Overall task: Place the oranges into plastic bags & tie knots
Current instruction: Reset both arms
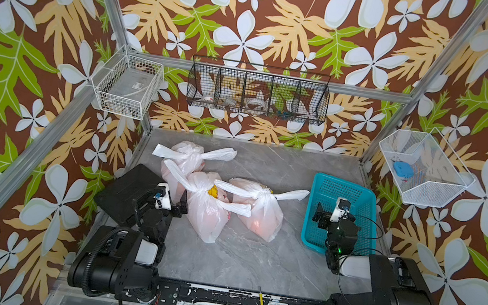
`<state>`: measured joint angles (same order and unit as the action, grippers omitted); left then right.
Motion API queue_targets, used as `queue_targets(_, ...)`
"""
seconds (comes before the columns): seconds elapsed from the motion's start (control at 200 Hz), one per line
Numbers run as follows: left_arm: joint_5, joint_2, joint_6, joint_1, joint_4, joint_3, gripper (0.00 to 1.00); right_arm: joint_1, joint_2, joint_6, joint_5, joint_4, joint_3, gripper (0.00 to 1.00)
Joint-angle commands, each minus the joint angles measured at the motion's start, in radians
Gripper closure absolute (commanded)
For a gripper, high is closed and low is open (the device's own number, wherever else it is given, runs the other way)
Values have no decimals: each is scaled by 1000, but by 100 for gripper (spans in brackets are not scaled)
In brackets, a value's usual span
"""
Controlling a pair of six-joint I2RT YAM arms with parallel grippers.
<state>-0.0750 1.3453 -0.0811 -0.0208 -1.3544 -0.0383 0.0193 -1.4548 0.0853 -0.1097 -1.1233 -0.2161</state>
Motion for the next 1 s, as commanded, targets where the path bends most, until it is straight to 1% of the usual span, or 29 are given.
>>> queue_targets(0.0,-53,24,-28,0,-6,-59,5,5,-2,-9,-22,-9,-3,1)
queue_targets(0.025,-56,32,-33,1,33,-85,5,6,-1,-8,-21,-10,-3,1)
queue_targets(0.05,-56,19,-31,1,107,-107,5,6,-1,-9,-21,-10,-3,1)
queue_targets(0.07,-47,8,-24,1,133,-112,5,6,-1,-9,-21,-10,-3,1)
queue_targets(0.145,-46,30,-26,1,50,-94,5,5,-3,-9,-18,-9,-6,1)
queue_targets(0.23,-49,12,-29,1,101,-102,5,14,-4,-18,-31,1,-11,1)
queue_targets(0.245,-51,16,-29,1,93,-100,1,14,-5,-18,-31,2,-11,1)
queue_targets(0.265,-50,22,-29,1,76,-98,0,13,-4,-17,-31,1,-10,1)
queue_targets(0.605,-36,23,-23,1,82,-101,0,13,0,-15,-38,-5,-4,1)
queue_targets(0.771,-35,23,-23,2,83,-102,0,13,27,-7,-61,-156,96,1)
queue_targets(0.836,-36,23,-23,1,82,-102,0,13,31,-4,-66,-186,116,1)
queue_targets(0.891,-35,23,-23,1,82,-103,0,13,25,-4,-69,-169,102,1)
queue_targets(0.996,-37,23,-23,1,83,-103,0,13,8,3,-83,-64,33,1)
